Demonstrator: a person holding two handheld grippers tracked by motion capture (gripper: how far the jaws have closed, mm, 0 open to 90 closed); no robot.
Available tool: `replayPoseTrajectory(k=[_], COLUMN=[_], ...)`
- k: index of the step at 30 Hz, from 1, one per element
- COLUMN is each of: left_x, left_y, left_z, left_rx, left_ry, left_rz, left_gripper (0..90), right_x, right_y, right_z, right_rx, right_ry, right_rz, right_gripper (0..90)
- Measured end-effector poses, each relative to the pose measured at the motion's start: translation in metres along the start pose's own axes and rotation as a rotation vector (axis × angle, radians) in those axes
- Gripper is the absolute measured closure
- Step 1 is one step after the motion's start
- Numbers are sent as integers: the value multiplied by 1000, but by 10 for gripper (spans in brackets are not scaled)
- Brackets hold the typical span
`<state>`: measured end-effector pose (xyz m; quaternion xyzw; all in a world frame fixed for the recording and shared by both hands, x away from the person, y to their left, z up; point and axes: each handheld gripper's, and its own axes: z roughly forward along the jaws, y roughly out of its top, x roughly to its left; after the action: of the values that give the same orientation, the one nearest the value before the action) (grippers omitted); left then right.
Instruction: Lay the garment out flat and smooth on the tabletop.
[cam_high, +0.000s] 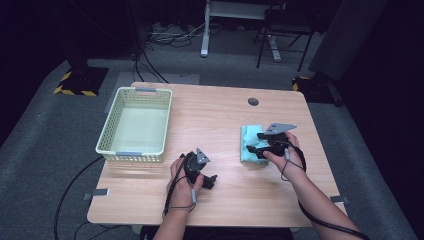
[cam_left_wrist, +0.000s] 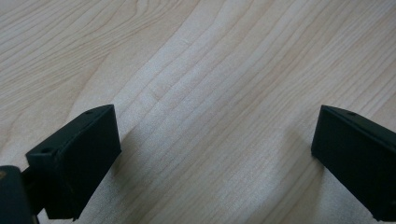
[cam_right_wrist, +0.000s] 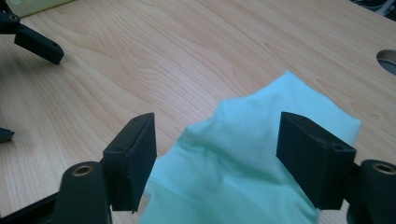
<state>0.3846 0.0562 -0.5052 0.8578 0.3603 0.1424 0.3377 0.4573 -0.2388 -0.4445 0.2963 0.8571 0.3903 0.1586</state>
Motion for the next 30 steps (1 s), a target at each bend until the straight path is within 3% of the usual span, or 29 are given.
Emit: replayPoseTrajectory(k=[10,15,18,22,30], left_x=[0,0,0,0,0], left_y=[0,0,0,0,0], left_z=[0,0,0,0,0], left_rx=[0,0,0,0,0], left_ry=[0,0,0,0,0], left_rz=[0,0,0,0,0], left_gripper=[14,14,14,15,15], right_x=[2,3,2,-2,-12], right_y=[1,3,2,3,6], right_z=[22,30,35,36,12], right_rx=[30,39,64,98,47], right_ry=[-9,-33,-55,-43,-43], right_rz=[9,4,7,-15,-11], right_gripper=[296,361,459,843,867])
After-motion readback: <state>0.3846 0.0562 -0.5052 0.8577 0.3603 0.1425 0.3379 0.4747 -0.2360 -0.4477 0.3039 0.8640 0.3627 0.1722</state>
